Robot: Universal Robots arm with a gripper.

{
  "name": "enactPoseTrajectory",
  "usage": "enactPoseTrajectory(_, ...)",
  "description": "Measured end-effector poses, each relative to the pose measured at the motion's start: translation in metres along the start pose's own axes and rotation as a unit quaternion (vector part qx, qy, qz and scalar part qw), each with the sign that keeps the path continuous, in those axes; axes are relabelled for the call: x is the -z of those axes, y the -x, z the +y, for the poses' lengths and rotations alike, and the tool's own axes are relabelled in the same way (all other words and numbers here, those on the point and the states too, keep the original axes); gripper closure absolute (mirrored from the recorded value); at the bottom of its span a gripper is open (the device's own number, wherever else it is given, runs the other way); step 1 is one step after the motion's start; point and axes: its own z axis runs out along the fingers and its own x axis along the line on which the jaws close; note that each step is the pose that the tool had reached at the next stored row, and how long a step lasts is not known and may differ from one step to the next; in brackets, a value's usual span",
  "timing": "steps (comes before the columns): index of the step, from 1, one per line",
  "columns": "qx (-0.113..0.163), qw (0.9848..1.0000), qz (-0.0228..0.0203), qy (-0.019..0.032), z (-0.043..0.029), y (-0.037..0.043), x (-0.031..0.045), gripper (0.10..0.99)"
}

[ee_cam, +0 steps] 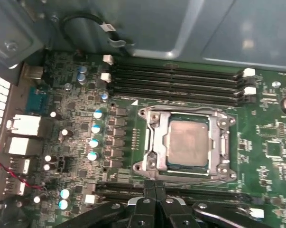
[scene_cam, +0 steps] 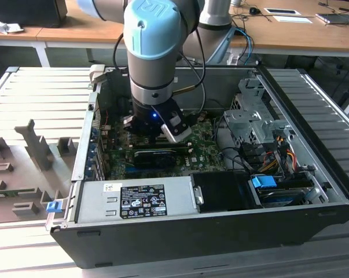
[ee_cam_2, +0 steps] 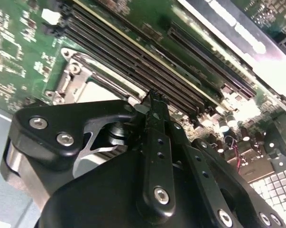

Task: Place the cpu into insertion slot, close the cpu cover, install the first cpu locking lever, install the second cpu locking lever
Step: 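Install the second cpu locking lever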

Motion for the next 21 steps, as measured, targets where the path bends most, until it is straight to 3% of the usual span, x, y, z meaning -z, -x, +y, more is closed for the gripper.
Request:
enactPoseTrajectory(2, 0.0, 1.0, -0.0005, 0.0042, -0.0003, -0.0005, -0.0016, 0.98)
enactPoseTrajectory(6, -0.001, 0.9998, -0.0019, 0.0172, -0.0018, -0.0026, -0.004, 0.98)
enactPoseTrajectory(9, -0.002, 0.9995, -0.0031, 0.0303, -0.0081, -0.0041, -0.0055, 0.98)
enactPoseTrajectory(11, -0.002, 0.9992, -0.004, 0.0407, -0.0088, -0.0057, -0.0068, 0.98)
enactPoseTrajectory(12, -0.002, 0.9991, -0.0043, 0.0433, -0.009, -0.0058, -0.0084, 0.98)
enactPoseTrajectory(21, -0.002, 0.9989, -0.0045, 0.0464, -0.0068, -0.0092, -0.0171, 0.98)
